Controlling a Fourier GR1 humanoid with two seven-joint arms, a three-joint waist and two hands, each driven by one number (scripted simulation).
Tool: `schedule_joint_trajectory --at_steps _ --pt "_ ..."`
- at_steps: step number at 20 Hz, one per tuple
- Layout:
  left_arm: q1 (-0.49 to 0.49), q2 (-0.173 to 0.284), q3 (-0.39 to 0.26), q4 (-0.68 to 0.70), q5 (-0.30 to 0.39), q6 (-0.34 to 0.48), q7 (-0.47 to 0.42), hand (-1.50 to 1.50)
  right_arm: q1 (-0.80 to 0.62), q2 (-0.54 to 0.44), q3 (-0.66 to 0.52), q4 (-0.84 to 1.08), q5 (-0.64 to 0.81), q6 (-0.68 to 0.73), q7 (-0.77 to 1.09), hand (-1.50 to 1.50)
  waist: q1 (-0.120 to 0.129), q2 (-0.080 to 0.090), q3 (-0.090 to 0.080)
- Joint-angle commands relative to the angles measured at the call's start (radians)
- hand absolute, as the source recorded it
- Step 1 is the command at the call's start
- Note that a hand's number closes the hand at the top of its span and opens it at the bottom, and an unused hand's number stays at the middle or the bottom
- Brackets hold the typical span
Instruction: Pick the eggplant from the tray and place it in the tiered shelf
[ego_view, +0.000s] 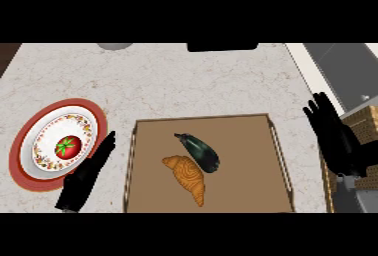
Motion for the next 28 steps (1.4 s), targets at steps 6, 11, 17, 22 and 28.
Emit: schedule_joint_trajectory --at_steps 6,11,17,22,28 --pt "-0.067 0.049 0.123 -0.003 0.033 0.043 0.046 0.0 -0.121 -0.058 0.365 -0.26 0.346 -0.031 0.083 1.5 0.206 0.002 -0.013" --pt "-0.05 0.053 0.174 0.008 0.088 0.05 0.087 0.0 -0.026 -0.149 0.369 -0.296 0.758 -0.292 0.169 -1.5 0.125 -0.013 -0.009" --pt "-0.055 0.077 0.194 0.005 0.113 0.024 0.125 0.0 -0.093 0.005 0.613 -0.268 1.029 -0.336 0.411 -1.5 0.13 -0.008 -0.002" --pt "-0.054 0.09 0.229 0.011 0.131 0.033 0.14 0.0 -0.178 0.015 0.716 -0.236 1.356 -0.233 0.707 -1.5 0.094 -0.026 -0.007" --pt "-0.092 0.111 0.255 0.03 0.144 0.021 0.165 0.0 -0.331 0.182 0.829 -0.116 1.495 0.142 1.051 -1.5 0.091 -0.013 -0.003"
